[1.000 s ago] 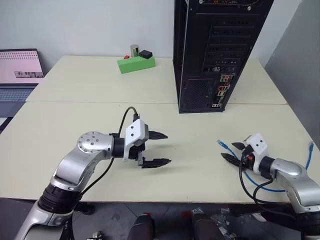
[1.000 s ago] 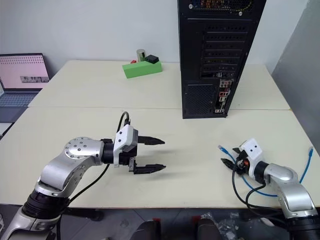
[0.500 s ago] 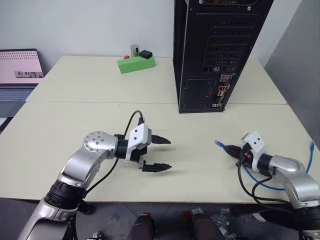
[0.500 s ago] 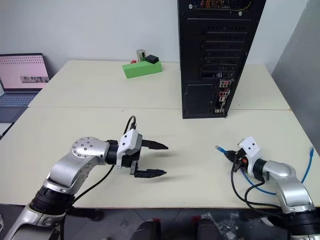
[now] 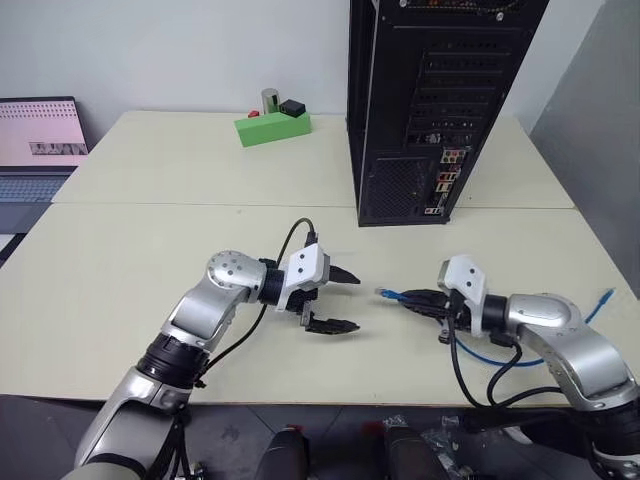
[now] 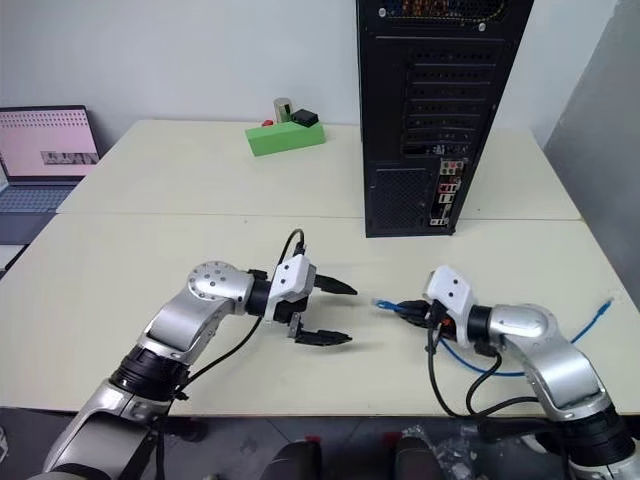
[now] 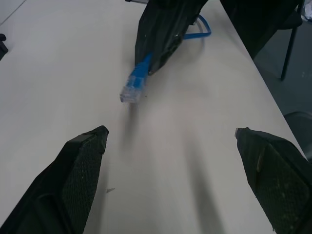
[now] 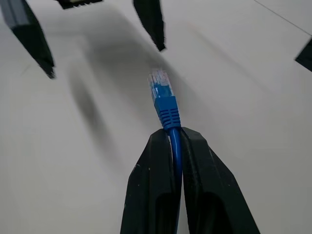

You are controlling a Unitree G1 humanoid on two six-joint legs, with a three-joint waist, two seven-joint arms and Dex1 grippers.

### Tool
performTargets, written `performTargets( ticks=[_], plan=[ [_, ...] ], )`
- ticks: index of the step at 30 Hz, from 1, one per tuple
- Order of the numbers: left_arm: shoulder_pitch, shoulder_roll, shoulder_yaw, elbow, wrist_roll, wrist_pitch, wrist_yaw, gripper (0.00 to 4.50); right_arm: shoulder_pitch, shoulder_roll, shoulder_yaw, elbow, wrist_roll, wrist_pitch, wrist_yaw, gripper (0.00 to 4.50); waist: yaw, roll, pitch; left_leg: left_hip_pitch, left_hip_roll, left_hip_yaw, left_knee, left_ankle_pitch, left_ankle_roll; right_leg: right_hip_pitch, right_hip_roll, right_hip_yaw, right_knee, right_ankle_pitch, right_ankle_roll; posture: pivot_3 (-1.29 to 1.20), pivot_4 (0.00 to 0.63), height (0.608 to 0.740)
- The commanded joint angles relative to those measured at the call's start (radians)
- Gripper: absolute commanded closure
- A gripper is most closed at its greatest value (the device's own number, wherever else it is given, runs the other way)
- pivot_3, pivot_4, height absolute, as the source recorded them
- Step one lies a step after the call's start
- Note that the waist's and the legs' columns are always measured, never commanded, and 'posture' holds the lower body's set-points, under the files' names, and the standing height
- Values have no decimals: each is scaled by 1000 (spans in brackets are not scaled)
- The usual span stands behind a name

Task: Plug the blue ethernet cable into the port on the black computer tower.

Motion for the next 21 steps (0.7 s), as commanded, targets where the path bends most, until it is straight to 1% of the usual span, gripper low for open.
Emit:
performTargets(
  ticks=[1,8,9,10,11,12,14,15,16,17,21],
  plan=[
    [-31,-23,-10,26,32,-46,1,0,-29,15,30,-57,10,21,-2,4461,0,0,0,0,0,0,0,0,0,0,0,0,0,0,0,0,150,740],
    [-44,-28,0,49,33,-57,-20,0,-45,14,52,-51,-2,19,0,4461,0,0,0,0,0,0,0,0,0,0,0,0,0,0,0,0,150,740],
    [-46,-26,3,51,32,-56,-21,384,-47,12,55,-48,-5,17,3,4500,0,0,0,0,0,0,0,0,0,0,0,0,0,0,0,0,150,740],
    [-47,-24,5,51,30,-55,-22,566,-49,11,57,-46,-8,15,4,4500,0,0,0,0,0,0,0,0,0,0,0,0,0,0,0,0,150,740],
    [-47,-23,7,50,28,-52,-24,657,-51,11,59,-44,-10,15,6,4500,0,0,0,0,0,0,0,0,0,0,0,0,0,0,0,0,150,740],
    [-46,-21,8,47,26,-49,-27,988,-52,11,60,-42,-12,13,7,4500,0,0,0,0,0,0,0,0,0,0,0,0,0,0,0,0,150,740],
    [-44,-21,9,43,22,-44,-30,1368,-53,13,62,-40,-15,12,8,4500,0,0,0,0,0,0,0,0,0,0,0,0,0,0,0,0,150,740],
    [-43,-21,10,41,21,-42,-31,1440,-53,13,63,-39,-17,11,9,4500,0,0,0,0,0,0,0,0,0,0,0,0,0,0,0,0,150,740],
    [-43,-22,11,39,20,-41,-32,1743,-54,13,65,-39,-19,10,10,4500,0,0,0,0,0,0,0,0,0,0,0,0,0,0,0,0,150,740],
    [-42,-23,12,38,20,-39,-32,1937,-55,13,66,-39,-21,9,11,4500,0,0,0,0,0,-1,0,0,0,0,0,0,0,0,0,0,150,740],
    [-43,-25,11,38,21,-39,-34,2986,-58,12,69,-37,-28,4,14,4500,0,0,0,0,0,0,0,0,0,0,0,0,0,0,0,0,150,740]
  ],
)
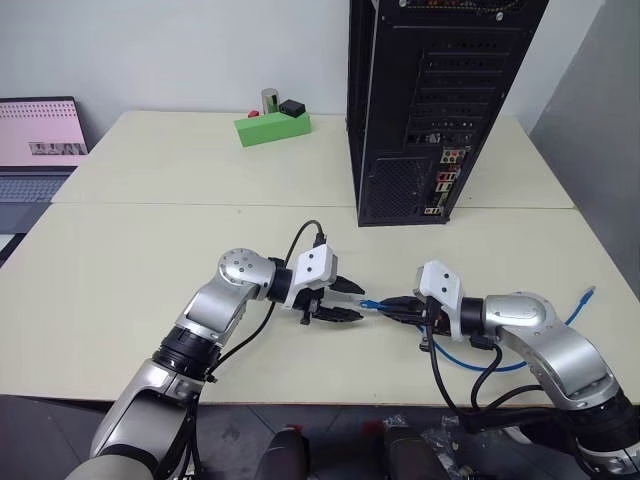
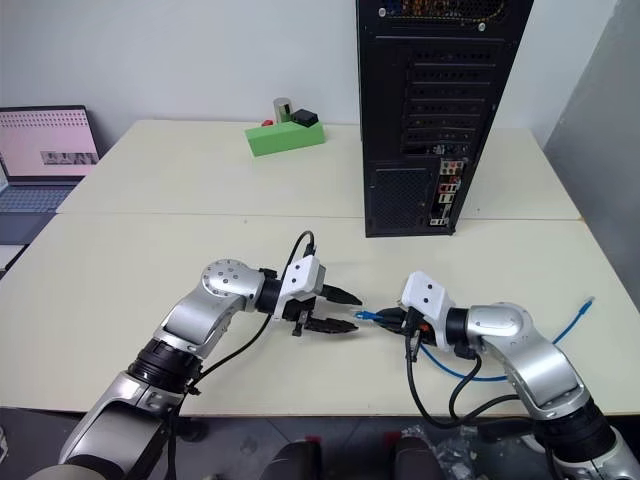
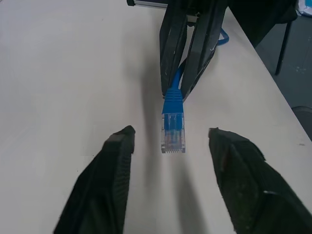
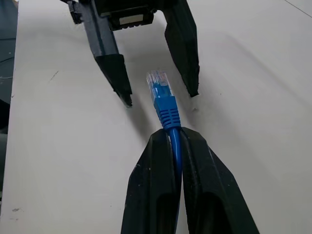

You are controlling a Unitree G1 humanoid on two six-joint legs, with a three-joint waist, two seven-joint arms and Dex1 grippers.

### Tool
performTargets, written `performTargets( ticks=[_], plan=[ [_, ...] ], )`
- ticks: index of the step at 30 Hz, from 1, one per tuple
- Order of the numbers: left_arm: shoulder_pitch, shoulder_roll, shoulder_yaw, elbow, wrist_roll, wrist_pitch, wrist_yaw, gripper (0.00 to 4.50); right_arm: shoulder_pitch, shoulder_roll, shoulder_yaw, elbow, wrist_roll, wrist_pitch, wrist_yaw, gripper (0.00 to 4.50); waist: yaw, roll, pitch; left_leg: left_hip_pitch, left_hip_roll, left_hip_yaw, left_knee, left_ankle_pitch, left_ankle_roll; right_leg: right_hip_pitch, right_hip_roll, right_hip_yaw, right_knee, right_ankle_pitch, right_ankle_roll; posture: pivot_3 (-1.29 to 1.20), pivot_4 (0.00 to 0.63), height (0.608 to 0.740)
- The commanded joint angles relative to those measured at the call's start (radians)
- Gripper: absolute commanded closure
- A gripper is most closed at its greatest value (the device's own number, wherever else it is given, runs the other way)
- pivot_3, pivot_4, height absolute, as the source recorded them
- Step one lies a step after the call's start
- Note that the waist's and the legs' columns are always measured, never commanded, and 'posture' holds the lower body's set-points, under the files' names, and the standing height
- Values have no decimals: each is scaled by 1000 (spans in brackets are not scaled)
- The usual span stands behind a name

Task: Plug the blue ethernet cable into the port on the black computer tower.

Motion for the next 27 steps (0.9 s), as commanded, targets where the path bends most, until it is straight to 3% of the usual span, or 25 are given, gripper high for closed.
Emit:
performTargets(
  ticks=[1,5,11,12,18,21,26,27],
  plan=[
    [-18,-1,22,-29,-10,-5,-5,3237,-19,-5,1,-19,-4,-24,12,4500,0,0,0,0,0,0,0,0,0,0,0,0,0,0,0,0,150,740],
    [-16,-6,18,-31,-4,-13,1,4176,-24,-14,11,-17,-16,-42,22,4500,0,0,0,0,0,0,0,0,0,0,0,0,0,0,0,0,150,740],
    [0,-3,14,-42,-1,-37,-6,4223,-28,-33,15,-25,-11,-36,48,4500,0,0,0,0,0,0,0,0,0,0,0,0,0,0,0,0,150,740],
    [3,-3,16,-42,0,-53,-6,4223,-28,-46,17,-23,-16,-46,62,3852,0,0,0,0,0,0,0,0,0,0,0,0,0,0,0,0,150,740],
    [52,-16,40,-77,-15,-199,1,4223,-27,-158,-78,-4,41,-44,152,2360,1,0,0,0,0,0,0,0,0,0,0,0,0,0,0,0,150,740],
    [71,-26,50,-56,33,-400,34,4223,-15,-184,-154,-4,125,16,171,1596,2,0,0,0,0,0,0,0,0,0,0,0,0,0,0,0,150,740],
    [72,-43,65,46,118,-827,108,4223,-5,-105,-286,-29,356,218,107,359,2,0,0,0,0,0,0,0,0,1,0,1,0,0,0,0,150,740],
    [65,-47,73,82,146,-956,137,4223,0,-82,-302,-36,410,267,89,352,2,0,0,0,0,0,0,0,0,0,0,1,0,0,0,0,150,740]
  ],
)
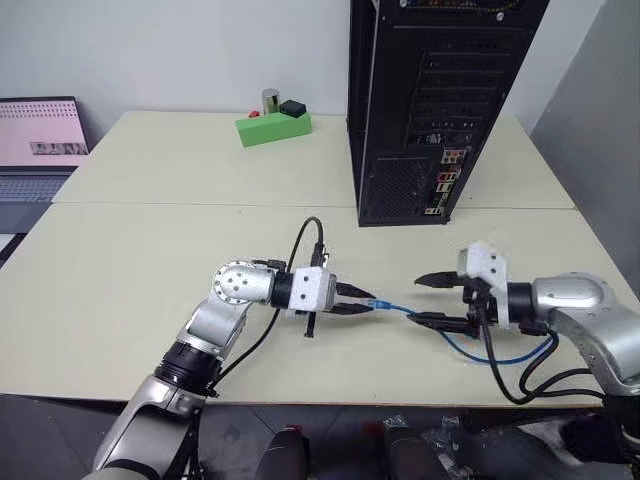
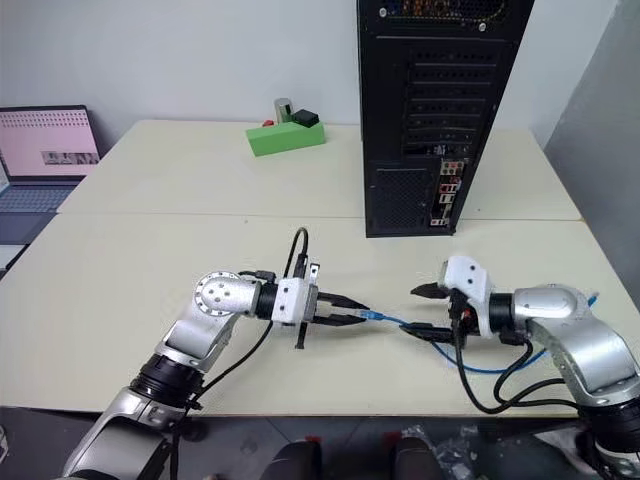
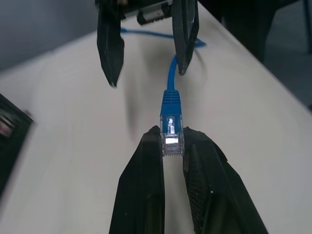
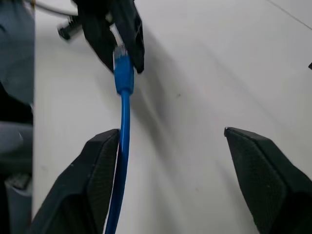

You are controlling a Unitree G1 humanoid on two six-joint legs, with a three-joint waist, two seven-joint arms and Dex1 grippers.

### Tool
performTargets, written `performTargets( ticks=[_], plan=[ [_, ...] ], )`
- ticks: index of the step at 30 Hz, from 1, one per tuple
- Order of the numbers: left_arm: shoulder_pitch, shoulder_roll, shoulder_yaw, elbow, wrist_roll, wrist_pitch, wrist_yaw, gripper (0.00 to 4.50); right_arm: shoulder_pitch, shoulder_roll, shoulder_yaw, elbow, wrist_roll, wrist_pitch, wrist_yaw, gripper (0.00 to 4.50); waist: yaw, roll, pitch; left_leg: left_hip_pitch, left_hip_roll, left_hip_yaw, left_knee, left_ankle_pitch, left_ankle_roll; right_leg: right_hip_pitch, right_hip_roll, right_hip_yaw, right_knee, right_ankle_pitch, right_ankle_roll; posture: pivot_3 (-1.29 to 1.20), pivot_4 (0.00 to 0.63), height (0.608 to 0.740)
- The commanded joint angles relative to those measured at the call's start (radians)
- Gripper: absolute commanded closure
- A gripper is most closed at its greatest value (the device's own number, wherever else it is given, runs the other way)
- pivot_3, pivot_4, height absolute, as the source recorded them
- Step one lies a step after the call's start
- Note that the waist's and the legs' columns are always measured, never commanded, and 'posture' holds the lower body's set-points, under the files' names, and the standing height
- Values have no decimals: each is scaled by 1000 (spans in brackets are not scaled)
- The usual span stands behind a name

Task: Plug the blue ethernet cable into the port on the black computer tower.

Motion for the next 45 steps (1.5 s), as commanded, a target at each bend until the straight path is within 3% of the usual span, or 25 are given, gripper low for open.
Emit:
performTargets(
  ticks=[1,7,16,22,35,45],
  plan=[
    [-20,-9,39,94,68,-381,80,4223,8,57,-86,-50,192,155,-61,352,1,0,0,0,0,0,0,0,0,0,0,0,0,0,0,0,150,740],
    [-63,-12,55,256,182,-704,230,4223,4,151,-112,-70,324,265,-173,352,1,0,0,-1,0,0,0,0,0,0,0,0,0,0,0,0,150,740],
    [-115,1,38,338,293,-794,390,4223,-9,208,-105,-79,413,312,-261,352,0,0,0,0,-1,-1,0,0,0,0,0,-1,0,0,0,0,150,740],
    [-116,15,22,330,329,-795,457,4223,-20,219,-96,-74,436,316,-293,1444,0,0,0,0,-1,-1,0,0,0,0,0,-1,0,0,0,0,150,740],
    [-118,39,-5,312,370,-794,550,4223,-37,219,-85,-59,456,320,-313,4483,0,0,0,0,-1,-1,0,0,0,0,0,-1,0,0,0,0,150,740],
    [-119,51,-9,305,404,-790,604,4224,-42,222,-94,-51,475,333,-323,4500,0,0,0,0,-1,-1,0,0,0,0,0,-1,0,0,0,0,150,740]
  ],
)
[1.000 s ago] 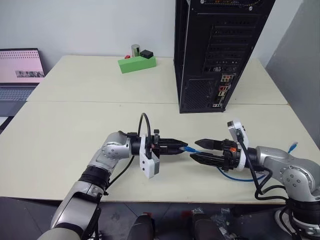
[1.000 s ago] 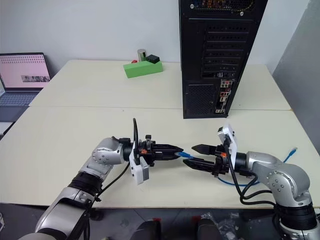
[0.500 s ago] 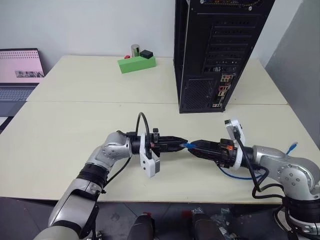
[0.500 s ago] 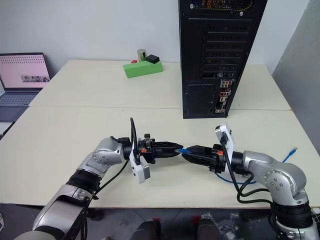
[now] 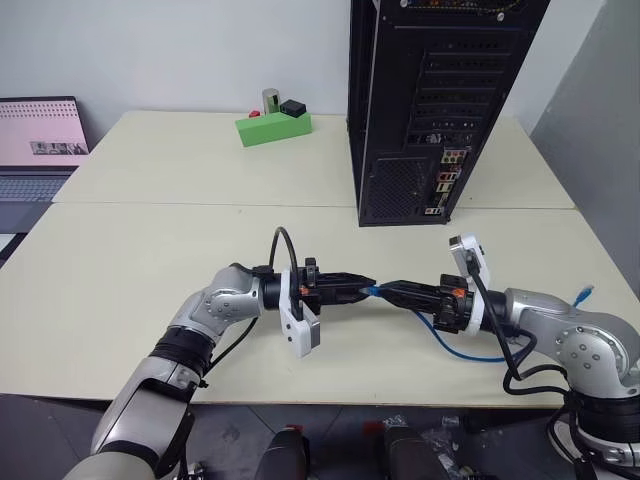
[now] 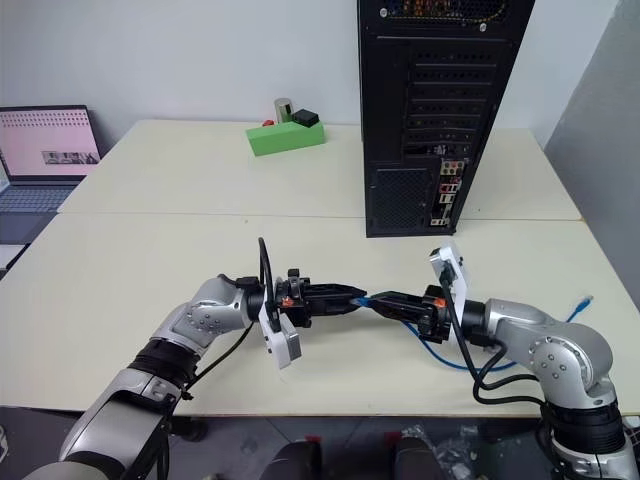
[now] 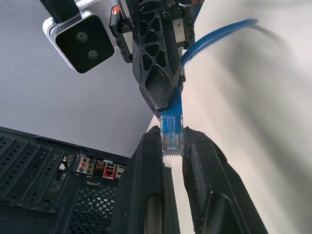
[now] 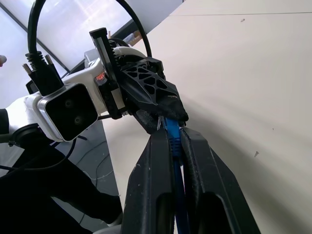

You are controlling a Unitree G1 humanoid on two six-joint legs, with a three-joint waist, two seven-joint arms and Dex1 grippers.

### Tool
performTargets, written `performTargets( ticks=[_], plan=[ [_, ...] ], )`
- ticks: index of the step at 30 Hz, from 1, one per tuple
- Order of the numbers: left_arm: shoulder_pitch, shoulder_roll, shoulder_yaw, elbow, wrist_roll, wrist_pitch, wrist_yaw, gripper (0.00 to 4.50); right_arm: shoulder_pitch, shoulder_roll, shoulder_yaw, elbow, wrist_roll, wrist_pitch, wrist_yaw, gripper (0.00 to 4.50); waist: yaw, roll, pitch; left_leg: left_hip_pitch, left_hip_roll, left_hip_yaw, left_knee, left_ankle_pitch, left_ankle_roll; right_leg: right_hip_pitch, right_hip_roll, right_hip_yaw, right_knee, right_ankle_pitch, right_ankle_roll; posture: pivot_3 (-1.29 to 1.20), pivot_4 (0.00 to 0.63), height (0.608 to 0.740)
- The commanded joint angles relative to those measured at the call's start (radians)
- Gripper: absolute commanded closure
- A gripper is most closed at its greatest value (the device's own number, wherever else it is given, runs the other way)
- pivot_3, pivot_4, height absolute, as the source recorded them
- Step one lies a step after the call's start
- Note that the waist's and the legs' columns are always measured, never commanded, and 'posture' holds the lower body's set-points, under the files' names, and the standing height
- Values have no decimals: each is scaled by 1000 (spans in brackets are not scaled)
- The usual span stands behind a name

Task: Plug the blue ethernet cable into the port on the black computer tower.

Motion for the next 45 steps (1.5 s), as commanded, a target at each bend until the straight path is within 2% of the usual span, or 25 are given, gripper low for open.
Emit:
performTargets(
  ticks=[1,3,9,10,26,29,35,44,45],
  plan=[
    [-20,12,2,-34,4,1,32,4224,-14,5,-14,-12,63,17,5,4500,0,0,0,0,0,0,0,0,0,0,0,0,0,0,0,0,150,740],
    [-19,16,1,-34,8,1,38,4224,-12,0,-16,-8,55,10,3,3820,0,0,0,0,0,0,0,0,0,0,0,0,0,0,0,0,150,740],
    [-18,27,-5,-34,15,2,54,4224,-4,-7,-14,-4,56,14,0,2683,0,0,0,0,0,0,0,0,0,0,0,0,0,0,0,0,150,740],
    [-19,28,-6,-34,16,2,56,4224,-3,-7,-13,-4,57,15,1,2665,0,0,0,0,0,0,0,0,0,0,0,0,0,0,0,0,150,740],
    [-23,33,-16,-27,32,0,84,4224,-5,9,-7,4,63,26,-14,2665,0,0,0,0,0,0,0,0,0,0,0,0,0,0,0,0,150,740],
    [-23,34,-18,-26,32,0,86,4224,-7,12,-5,6,61,25,-16,3113,0,0,0,0,0,0,0,0,0,0,0,0,0,0,0,0,150,740],
    [-19,34,-18,-31,31,2,91,4224,-7,14,-7,6,63,24,-21,4430,0,0,0,0,0,0,0,0,0,0,0,0,0,0,0,0,150,740],
    [-12,29,-23,-28,25,26,103,4224,-15,10,-9,17,73,32,-17,4500,0,0,0,0,0,0,0,0,0,0,0,0,0,0,0,0,150,740],
    [-11,31,-25,-27,18,32,101,3874,-16,9,-8,18,74,33,-17,4500,0,0,0,0,0,0,0,0,0,0,0,0,0,0,0,0,150,740]
  ],
)
